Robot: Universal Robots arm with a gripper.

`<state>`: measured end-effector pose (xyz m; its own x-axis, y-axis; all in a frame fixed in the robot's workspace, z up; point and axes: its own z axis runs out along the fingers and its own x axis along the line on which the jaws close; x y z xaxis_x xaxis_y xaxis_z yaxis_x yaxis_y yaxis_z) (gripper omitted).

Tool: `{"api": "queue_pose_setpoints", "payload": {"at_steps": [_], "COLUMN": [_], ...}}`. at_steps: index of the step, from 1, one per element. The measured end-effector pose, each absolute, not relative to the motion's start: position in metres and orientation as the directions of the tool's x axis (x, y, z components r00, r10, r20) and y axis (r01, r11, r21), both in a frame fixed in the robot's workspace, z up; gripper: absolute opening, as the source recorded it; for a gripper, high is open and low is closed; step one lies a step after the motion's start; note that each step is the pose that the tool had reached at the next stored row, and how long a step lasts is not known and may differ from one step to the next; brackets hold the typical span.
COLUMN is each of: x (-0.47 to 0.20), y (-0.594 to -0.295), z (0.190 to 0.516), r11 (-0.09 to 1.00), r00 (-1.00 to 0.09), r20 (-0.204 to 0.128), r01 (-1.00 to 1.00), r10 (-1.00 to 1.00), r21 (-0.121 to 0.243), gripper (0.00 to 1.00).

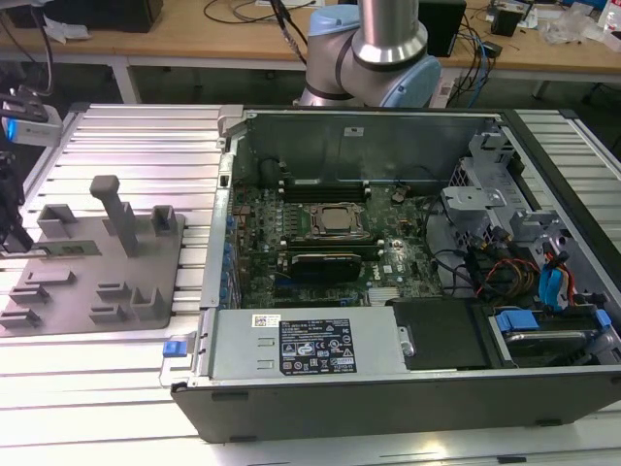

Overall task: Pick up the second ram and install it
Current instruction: 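Pick up the second ram and move it above second insertion slot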

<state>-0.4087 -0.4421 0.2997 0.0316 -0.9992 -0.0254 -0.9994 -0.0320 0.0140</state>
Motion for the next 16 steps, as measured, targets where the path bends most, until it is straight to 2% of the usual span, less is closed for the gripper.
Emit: {"api": "queue_pose_setpoints", "payload": {"at_steps": [16], "x": [-0.409], "y": [-0.442], "z": [0.329], "r11": [-0.032], "r00": [0.032], "r20": [-0.026], "r01": [-0.999], "r10": [-0.999], "r21": [0.010], "gripper": [0.09]}}
